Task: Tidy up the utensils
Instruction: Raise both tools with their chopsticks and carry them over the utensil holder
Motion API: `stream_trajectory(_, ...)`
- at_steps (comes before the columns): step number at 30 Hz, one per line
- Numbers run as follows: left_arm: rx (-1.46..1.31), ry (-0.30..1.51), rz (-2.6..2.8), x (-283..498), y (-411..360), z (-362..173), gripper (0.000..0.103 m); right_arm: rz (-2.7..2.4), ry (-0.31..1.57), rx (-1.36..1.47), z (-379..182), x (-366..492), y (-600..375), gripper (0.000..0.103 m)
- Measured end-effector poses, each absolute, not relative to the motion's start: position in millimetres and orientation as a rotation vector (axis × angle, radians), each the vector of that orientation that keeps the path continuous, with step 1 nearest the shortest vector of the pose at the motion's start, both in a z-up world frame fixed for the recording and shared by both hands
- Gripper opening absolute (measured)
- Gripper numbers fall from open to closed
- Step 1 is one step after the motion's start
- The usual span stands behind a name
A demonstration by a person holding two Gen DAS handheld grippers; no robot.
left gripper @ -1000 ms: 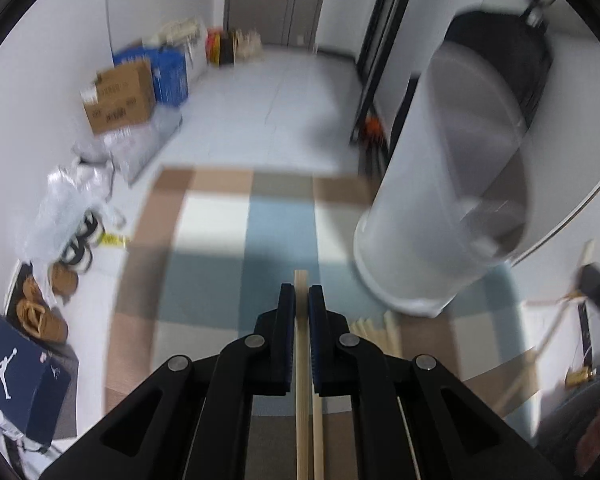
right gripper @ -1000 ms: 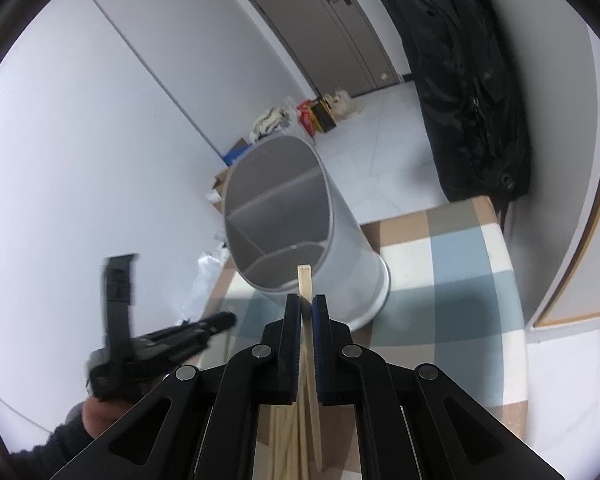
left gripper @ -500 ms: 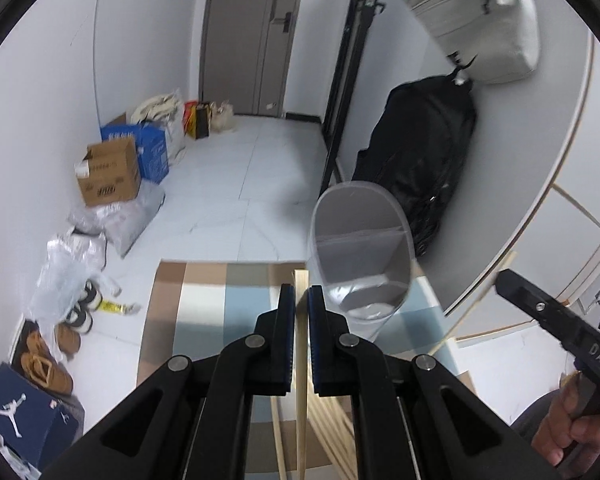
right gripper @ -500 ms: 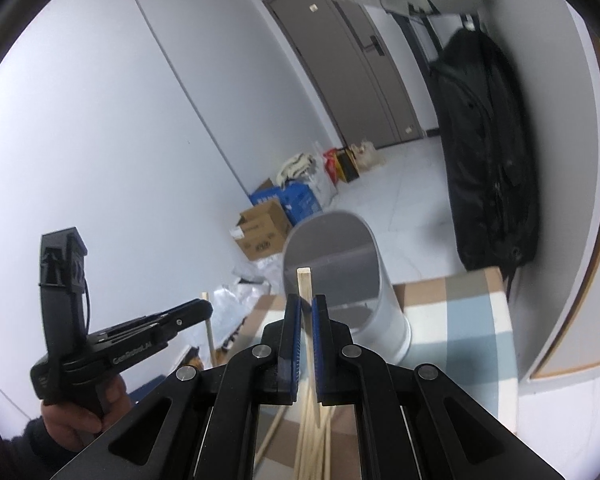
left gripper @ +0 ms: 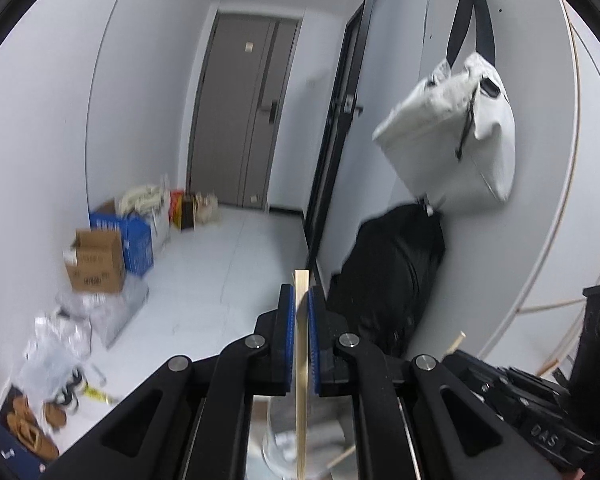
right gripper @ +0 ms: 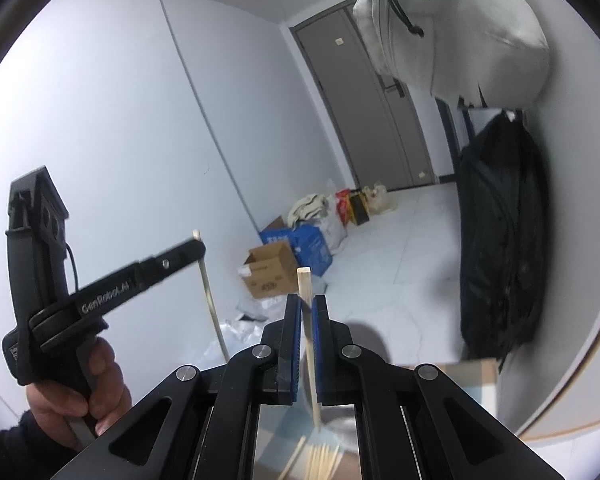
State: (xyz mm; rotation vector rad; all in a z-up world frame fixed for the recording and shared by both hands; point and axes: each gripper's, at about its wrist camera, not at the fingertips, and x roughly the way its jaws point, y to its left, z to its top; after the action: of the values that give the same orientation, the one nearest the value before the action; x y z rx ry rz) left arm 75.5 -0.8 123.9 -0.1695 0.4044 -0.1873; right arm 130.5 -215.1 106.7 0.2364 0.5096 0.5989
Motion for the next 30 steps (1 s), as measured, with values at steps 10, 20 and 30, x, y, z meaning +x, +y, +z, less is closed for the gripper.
stream_trajectory(10, -0.200, 0.360, -0.181, 131, 2, 105, 0.003, 0.565, 0.497, 0.220, 121, 185, -210, 0.005)
stream_trajectory(20, -0.179, 0.347, -0.212, 151, -4, 81, 0.003, 0.537, 0.466, 0.196, 102, 210, -204, 0.005)
stream_trajectory(30, -0.159, 0.346, -0.281, 145, -12, 58, 0.003, 0.561, 0.494, 0.146, 67, 210, -192, 0.005)
